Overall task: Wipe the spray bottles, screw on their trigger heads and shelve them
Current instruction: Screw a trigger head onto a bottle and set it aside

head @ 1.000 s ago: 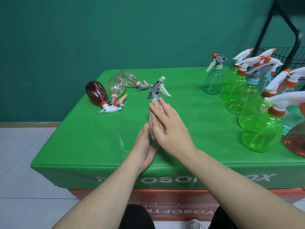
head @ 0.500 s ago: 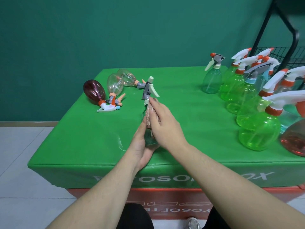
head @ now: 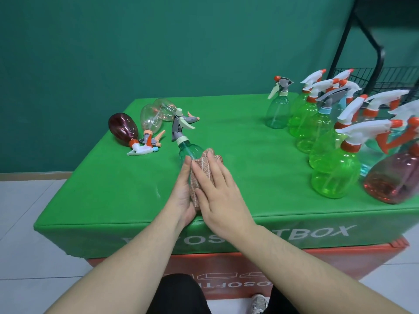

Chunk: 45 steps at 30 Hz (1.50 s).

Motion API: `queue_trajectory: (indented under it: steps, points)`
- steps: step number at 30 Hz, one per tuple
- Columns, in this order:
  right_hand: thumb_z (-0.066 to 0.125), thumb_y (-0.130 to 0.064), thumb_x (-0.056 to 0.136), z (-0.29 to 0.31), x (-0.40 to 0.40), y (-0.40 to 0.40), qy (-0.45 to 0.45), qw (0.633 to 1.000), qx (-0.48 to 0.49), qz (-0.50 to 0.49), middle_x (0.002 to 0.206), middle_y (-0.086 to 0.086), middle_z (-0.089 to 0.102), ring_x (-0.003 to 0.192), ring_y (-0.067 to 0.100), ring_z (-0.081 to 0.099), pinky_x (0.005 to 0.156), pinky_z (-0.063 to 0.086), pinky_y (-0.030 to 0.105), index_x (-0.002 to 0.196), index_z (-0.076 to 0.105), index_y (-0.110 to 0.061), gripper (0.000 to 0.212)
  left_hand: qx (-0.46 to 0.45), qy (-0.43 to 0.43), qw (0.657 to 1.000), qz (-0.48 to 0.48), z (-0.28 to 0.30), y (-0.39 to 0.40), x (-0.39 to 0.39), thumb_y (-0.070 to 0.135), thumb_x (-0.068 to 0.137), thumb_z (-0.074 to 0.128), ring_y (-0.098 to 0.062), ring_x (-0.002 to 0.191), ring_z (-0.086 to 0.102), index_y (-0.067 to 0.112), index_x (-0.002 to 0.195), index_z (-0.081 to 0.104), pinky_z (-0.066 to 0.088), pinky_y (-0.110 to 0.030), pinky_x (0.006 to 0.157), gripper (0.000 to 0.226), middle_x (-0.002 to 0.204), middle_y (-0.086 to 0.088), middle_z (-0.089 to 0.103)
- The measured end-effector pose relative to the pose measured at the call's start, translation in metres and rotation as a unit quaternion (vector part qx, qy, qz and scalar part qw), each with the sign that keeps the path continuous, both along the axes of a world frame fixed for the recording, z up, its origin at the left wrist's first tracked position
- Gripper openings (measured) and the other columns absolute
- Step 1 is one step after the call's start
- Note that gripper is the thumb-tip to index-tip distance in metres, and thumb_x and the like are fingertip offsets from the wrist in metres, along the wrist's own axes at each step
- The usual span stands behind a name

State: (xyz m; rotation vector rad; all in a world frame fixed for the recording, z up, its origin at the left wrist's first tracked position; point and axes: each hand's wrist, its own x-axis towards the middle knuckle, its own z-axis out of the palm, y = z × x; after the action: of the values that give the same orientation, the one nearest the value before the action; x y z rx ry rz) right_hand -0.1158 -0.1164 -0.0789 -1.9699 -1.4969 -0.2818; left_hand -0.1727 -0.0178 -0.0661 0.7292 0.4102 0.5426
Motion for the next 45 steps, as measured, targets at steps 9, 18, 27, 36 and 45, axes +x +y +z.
queue_trajectory:
  steps: [9,18,27,36,45]
  points:
    - [0.044,-0.041,0.100,0.024,0.002,0.003,0.150,0.985,0.086,0.008,0.164,0.000,0.025,0.150,0.017,0.020,0.124,0.018,0.035,0.157,0.031,-0.027,0.060,-0.044,-0.039,0.998,-0.017,0.016,-0.014,0.001,0.050,0.094,0.059,-0.022,0.098,0.075,0.013,0.104,0.083,0.063,-0.034,0.087,0.045,0.114,-0.010,0.075]
    - [0.035,-0.047,0.104,0.064,0.012,-0.001,0.446,0.868,0.219,-0.013,0.149,-0.003,0.044,0.132,-0.002,0.044,0.112,0.033,0.018,0.152,0.035,-0.028,0.052,-0.030,-0.035,0.998,0.034,0.042,-0.044,0.025,0.063,0.093,0.054,-0.023,0.090,0.076,0.013,0.106,0.077,0.056,-0.038,0.086,0.058,0.105,-0.009,0.078]
    - [0.034,-0.100,0.063,0.017,0.055,0.016,0.674,0.705,0.213,-0.063,0.137,-0.006,0.063,0.123,0.020,0.062,0.115,0.038,0.047,0.144,0.047,-0.040,0.102,0.105,0.049,0.991,0.067,0.038,-0.062,0.047,0.073,0.068,0.077,-0.018,0.102,0.076,0.026,0.146,0.046,0.062,-0.029,0.073,0.096,0.123,-0.007,0.074]
    - [0.035,-0.047,0.106,0.052,0.052,-0.026,0.655,0.739,0.133,-0.081,0.106,0.004,0.073,0.093,0.018,0.069,0.093,0.054,0.037,0.112,0.066,-0.016,0.044,0.276,0.131,0.948,0.095,0.033,-0.042,0.049,0.045,0.071,0.091,-0.008,0.101,0.071,0.030,0.127,0.046,0.056,-0.030,0.091,0.073,0.113,0.007,0.071]
    - [0.044,-0.052,0.100,0.060,0.091,-0.047,0.559,0.814,0.110,-0.112,0.108,0.000,0.074,0.102,0.018,0.070,0.099,0.052,0.040,0.109,0.065,-0.021,0.039,0.351,0.181,0.912,0.111,0.048,-0.012,0.070,0.045,0.067,0.087,-0.004,0.106,0.066,0.025,0.135,0.046,0.049,-0.030,0.098,0.081,0.116,0.011,0.069]
